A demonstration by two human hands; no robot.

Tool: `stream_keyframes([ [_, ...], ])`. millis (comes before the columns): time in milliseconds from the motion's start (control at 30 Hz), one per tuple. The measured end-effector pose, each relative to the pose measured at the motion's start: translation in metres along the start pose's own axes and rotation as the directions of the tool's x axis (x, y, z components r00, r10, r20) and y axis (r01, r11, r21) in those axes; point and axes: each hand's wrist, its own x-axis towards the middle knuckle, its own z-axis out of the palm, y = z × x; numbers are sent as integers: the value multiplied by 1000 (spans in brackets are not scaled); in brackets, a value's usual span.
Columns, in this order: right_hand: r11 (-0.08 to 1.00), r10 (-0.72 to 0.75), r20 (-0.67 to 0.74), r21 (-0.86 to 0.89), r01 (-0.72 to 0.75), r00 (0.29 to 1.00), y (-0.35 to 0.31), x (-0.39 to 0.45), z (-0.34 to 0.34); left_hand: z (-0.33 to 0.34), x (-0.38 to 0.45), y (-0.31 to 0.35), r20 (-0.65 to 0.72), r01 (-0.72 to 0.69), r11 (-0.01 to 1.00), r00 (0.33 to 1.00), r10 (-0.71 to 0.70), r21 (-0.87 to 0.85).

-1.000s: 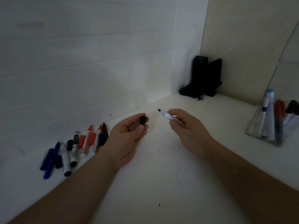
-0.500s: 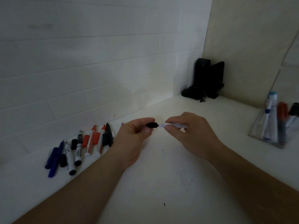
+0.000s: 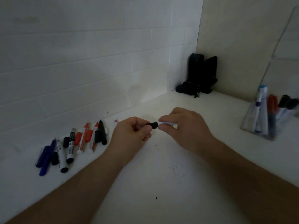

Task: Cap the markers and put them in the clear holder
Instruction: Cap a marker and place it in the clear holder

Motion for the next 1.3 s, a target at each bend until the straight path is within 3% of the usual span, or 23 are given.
stream_keyframes([
  [233, 1000, 23, 56, 4, -23, 998, -4, -1, 1, -1, -3, 0, 4, 12, 1000, 1000, -12, 28],
  [400, 983, 118, 125, 129, -134, 985, -3, -2, 6, 1, -4, -2, -39, -63, 942, 996, 80, 329],
  [600, 973, 19, 221, -228, 33, 975, -9, -3, -5, 12, -8, 5, -9, -115, 875, 991, 135, 470],
  [700, 953, -8, 199, -294, 67, 980, -15, -1, -12, 14, -12, 7, -29, -148, 866, 982, 184, 478],
  [833, 981, 32, 333, -189, 33, 942, -17, -2, -28, 18, -15, 13, 127, -334, 643, 929, 346, 689],
  [900, 978, 19, 351, -203, 56, 936, -7, -7, -53, 27, -15, 27, 200, -398, 617, 909, 366, 679],
  [967, 977, -32, 249, -198, 84, 968, 8, -12, -86, 46, -20, 51, 150, -460, 683, 873, 464, 567],
  [1033, 998, -60, -38, -25, 59, 997, 22, -15, -121, 76, -23, 80, 27, -493, 793, 854, 519, 358],
  [1067, 987, 42, -220, 161, -6, 975, 30, -15, -142, 94, -23, 94, -1, -496, 830, 858, 513, 253],
  [1133, 904, 288, -484, 423, -68, 826, 52, -14, -185, 132, -19, 119, 43, -545, 824, 837, 545, 155],
  [1200, 902, 362, -574, 416, -120, 734, 74, -18, -216, 167, -13, 133, 194, -629, 742, 777, 598, 232],
  [1300, 891, 430, -479, 362, -274, 765, 104, -30, -224, 210, -9, 138, 428, -705, 597, 708, 562, 383],
])
